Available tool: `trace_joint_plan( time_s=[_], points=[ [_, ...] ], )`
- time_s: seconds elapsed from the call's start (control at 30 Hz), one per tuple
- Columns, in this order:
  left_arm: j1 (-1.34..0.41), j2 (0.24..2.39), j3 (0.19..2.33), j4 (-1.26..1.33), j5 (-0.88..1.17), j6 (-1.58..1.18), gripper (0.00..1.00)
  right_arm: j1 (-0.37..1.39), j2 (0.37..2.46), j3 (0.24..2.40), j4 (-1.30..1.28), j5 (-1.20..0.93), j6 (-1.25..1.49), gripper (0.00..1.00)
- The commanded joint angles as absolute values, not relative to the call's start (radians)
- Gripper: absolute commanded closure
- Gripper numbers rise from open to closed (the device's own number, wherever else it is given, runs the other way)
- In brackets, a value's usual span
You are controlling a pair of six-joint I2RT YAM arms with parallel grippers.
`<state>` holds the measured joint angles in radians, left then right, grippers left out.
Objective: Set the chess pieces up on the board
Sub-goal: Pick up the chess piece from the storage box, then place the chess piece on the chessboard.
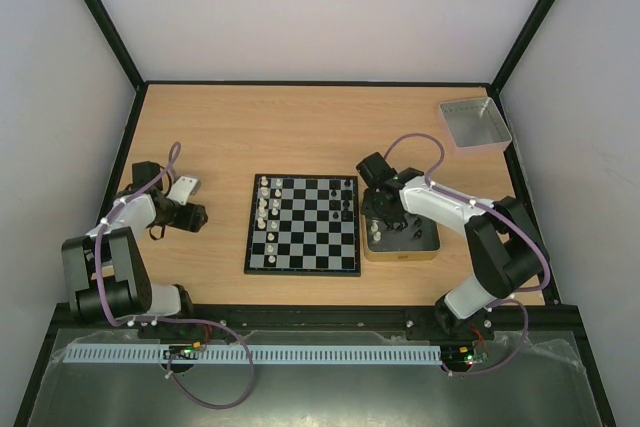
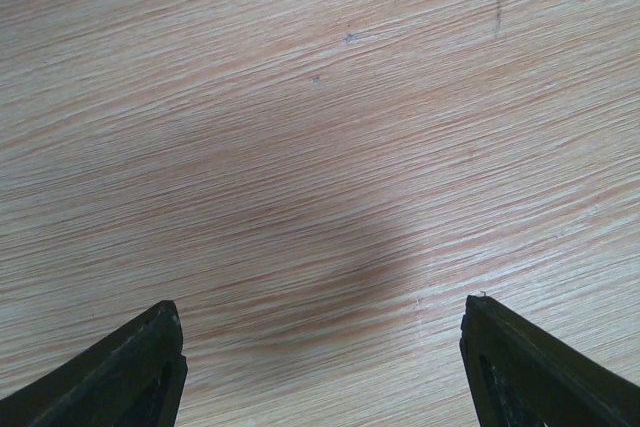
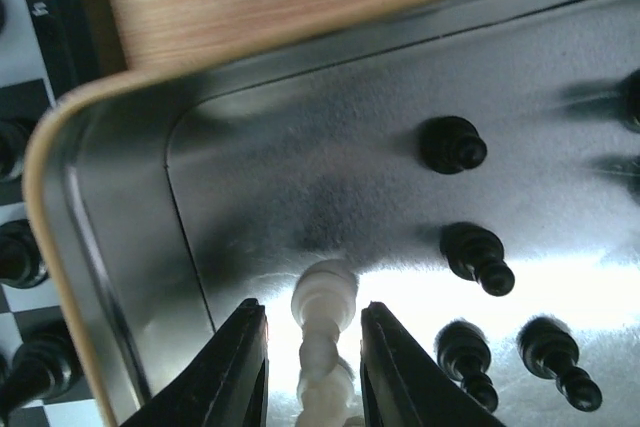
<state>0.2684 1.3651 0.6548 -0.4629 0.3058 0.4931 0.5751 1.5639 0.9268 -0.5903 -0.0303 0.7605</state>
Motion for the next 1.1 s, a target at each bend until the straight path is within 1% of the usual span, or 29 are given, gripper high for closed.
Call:
trace_joint_plan(
  time_s=[0.0,0.27,0.7,0.87,0.97,1.07],
  points=[
    [0.263,1.368,0.667,-0.485,0.317,0.488,0.25,0.571,1.531,0.894,-0.584,-0.026,0.768,0.75],
    [0.259,1.365,0.663,-0.482,0.31,0.486,0.24,0.571,1.535,0.903,-0.583,-0.013,0.76,0.84],
    [0.255,1.373,0.66,-0.473,0.304,0.482,0.25,0.571,1.472,0.969,-0.694,0.033,0.731,0.9],
    [0.255,1.371,0.658,-0.471,0.301,0.482,0.25,0.576,1.45,1.002,-0.739,0.045,0.716,0.91],
    [0.251,1.376,0.658,-0.472,0.297,0.482,0.25,0.622,1.446,1.057,-0.779,0.068,0.72,0.91],
    [0.251,1.382,0.655,-0.464,0.287,0.479,0.25,0.732,1.481,1.179,-0.82,0.09,0.744,0.91]
  ],
)
